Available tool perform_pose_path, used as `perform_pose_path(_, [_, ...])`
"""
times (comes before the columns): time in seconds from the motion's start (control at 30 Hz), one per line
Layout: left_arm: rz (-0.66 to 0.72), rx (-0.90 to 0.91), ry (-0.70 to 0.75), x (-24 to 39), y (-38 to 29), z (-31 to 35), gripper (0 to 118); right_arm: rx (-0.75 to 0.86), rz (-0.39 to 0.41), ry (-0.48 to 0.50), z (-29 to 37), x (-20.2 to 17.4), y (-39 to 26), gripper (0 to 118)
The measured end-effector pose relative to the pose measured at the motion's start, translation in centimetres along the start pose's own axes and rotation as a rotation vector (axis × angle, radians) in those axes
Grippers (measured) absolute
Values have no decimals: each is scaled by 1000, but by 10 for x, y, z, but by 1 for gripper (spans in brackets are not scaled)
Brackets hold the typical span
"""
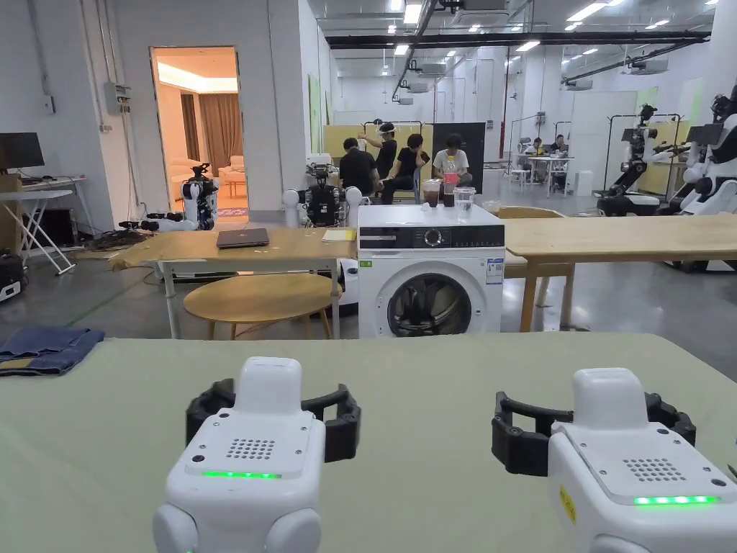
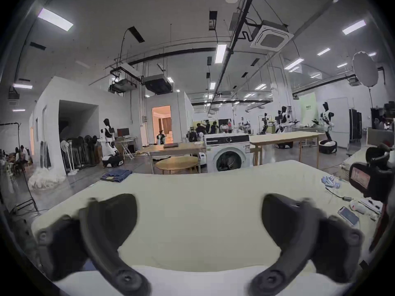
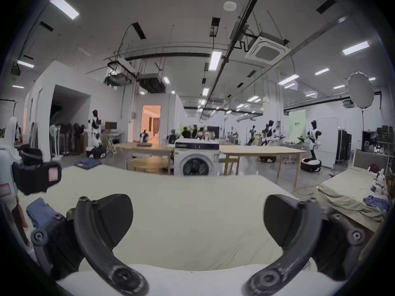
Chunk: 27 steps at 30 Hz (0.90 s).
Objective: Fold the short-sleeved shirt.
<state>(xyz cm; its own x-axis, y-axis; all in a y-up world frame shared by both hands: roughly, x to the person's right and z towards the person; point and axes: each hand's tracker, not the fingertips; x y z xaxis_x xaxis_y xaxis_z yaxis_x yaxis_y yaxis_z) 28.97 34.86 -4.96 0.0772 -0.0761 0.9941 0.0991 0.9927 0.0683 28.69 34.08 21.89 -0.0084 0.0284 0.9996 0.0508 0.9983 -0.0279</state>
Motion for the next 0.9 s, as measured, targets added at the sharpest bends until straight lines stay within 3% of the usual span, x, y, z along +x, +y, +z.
perform_pose_path(0.03, [5, 6, -2, 0, -1, 2, 114, 18, -5, 3, 4, -2, 0, 118])
perform_pose_path(0.9, [19, -8, -18, -13, -5, 4, 114, 2, 7, -1, 4, -9, 4, 118])
